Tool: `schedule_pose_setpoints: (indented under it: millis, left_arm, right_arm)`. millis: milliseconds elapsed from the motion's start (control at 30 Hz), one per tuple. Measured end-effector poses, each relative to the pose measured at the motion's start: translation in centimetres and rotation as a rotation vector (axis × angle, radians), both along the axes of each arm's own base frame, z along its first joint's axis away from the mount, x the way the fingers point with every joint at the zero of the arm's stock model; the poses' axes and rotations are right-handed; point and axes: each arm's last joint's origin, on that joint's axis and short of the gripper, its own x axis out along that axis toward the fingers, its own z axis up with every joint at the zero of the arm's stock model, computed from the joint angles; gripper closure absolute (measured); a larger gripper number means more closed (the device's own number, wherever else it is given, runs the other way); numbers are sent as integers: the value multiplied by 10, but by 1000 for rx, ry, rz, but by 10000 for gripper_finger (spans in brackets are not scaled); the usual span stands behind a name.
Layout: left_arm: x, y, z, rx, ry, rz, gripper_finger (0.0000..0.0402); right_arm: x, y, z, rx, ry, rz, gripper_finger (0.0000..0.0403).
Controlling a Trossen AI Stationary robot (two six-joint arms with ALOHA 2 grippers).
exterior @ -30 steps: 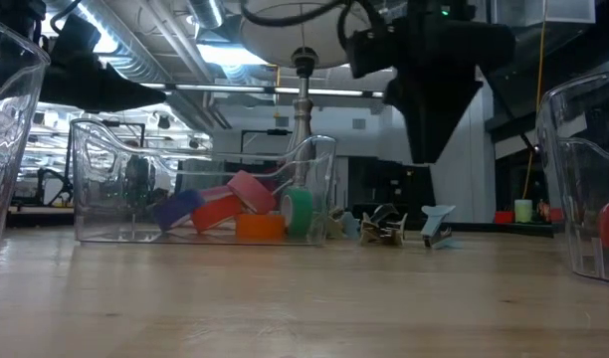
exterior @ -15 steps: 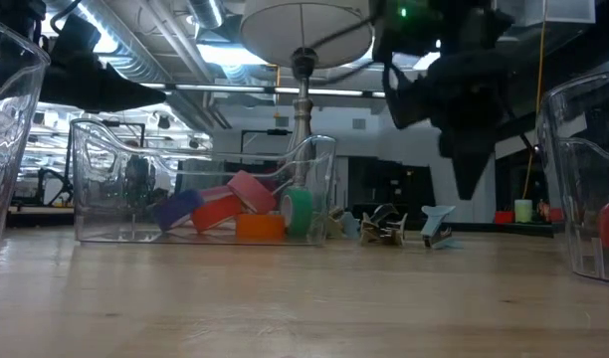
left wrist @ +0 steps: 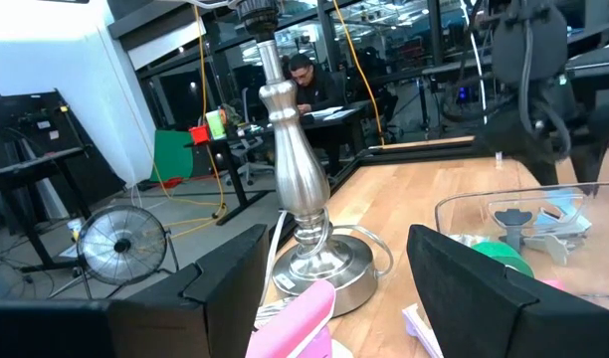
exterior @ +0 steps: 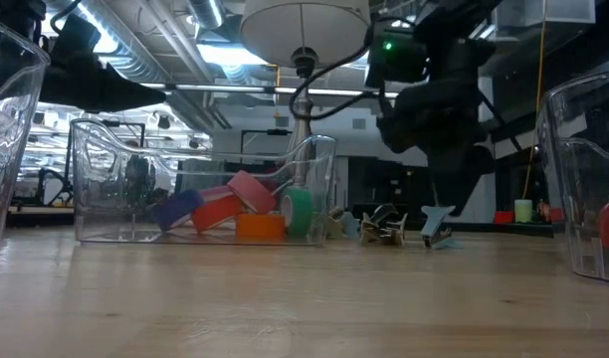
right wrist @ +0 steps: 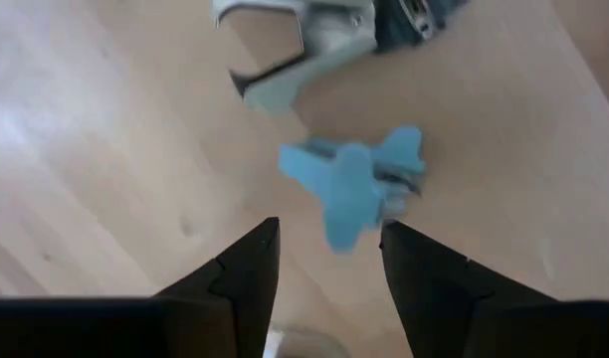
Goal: Pick and place Stapler, Stapler remover, tape
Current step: Put the bottom blue staple remover into the bottom left transparent bin
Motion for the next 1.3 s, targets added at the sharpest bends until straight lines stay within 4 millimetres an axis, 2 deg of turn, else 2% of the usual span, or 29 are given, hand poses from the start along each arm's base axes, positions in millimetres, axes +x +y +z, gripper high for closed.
schedule_pose_setpoints:
  millis: [200, 300, 600, 667, 967, 1167, 1300]
  left_arm:
    - [0, 0, 0, 0, 0, 0, 162]
    - [0, 0, 0, 0, 0, 0, 162]
    - [0, 0, 0, 0, 0, 0, 162]
    - [0, 0, 0, 0, 0, 0, 162]
    - [0, 0, 0, 0, 0, 0, 162]
    - [0, 0, 0, 0, 0, 0, 162]
    - [0, 0, 0, 0, 0, 0, 162]
  right_arm:
    - [6, -2, -6, 25, -20, -6, 226]
    - [8, -2, -6, 29, -41, -21, 245]
    - [9, -2, -5, 17, -39, -55, 376]
    - [9, -2, -6, -4, -40, -50, 394]
    - [9, 1, -6, -6, -34, -45, 398]
    - [9, 10, -6, -3, -38, -18, 400]
    - [14, 20, 1, 20, -61, 17, 400]
